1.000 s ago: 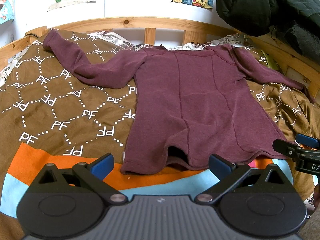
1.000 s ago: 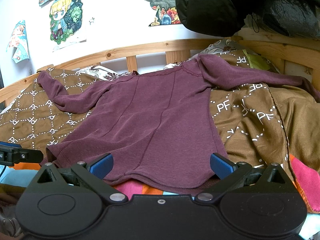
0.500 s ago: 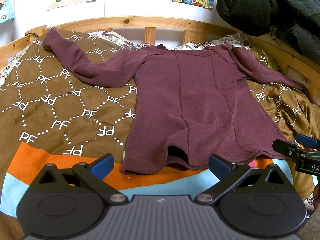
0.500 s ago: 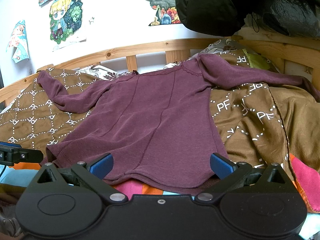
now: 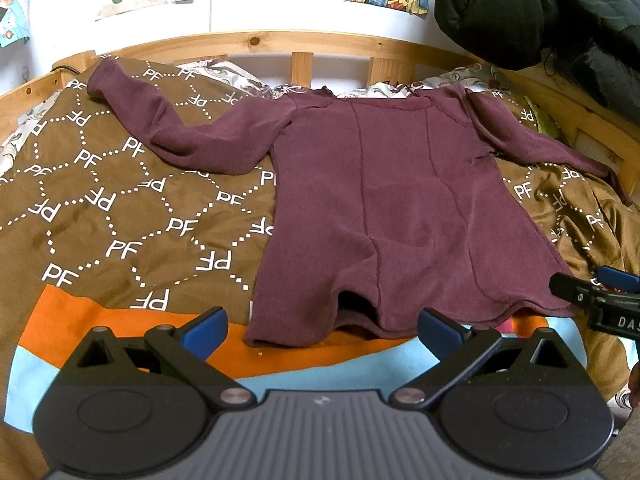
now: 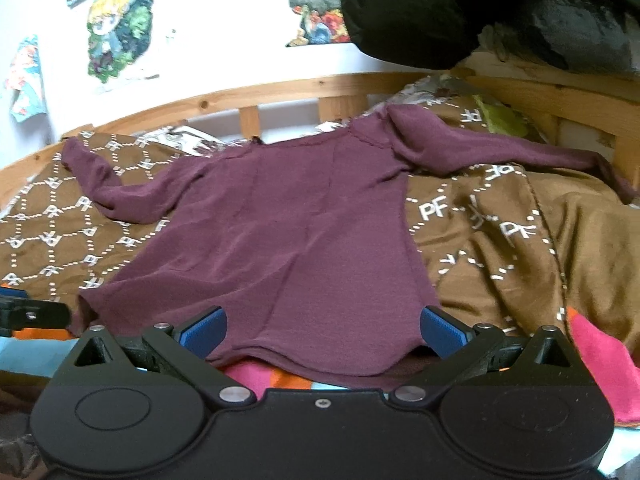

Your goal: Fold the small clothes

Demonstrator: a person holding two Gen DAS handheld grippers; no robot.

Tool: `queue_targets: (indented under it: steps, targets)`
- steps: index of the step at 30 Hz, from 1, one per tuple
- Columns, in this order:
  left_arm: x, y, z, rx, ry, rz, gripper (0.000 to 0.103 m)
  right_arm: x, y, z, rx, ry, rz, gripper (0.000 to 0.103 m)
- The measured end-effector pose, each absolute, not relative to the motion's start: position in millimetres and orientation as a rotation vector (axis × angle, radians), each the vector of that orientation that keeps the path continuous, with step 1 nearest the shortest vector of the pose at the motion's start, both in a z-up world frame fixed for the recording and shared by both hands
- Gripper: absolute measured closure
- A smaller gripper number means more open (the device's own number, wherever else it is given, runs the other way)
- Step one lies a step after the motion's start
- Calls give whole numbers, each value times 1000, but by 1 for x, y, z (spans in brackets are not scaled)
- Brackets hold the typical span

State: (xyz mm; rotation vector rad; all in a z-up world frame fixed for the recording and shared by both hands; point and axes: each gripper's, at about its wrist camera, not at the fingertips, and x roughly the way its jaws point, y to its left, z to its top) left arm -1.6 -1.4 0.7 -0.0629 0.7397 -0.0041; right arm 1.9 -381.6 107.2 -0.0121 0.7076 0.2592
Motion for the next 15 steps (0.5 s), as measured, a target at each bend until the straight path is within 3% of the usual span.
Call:
queue_targets:
  steps: [15]
  targets:
    - [23, 3, 34, -28, 766, 79, 0, 18, -409, 109, 17, 790, 84, 0]
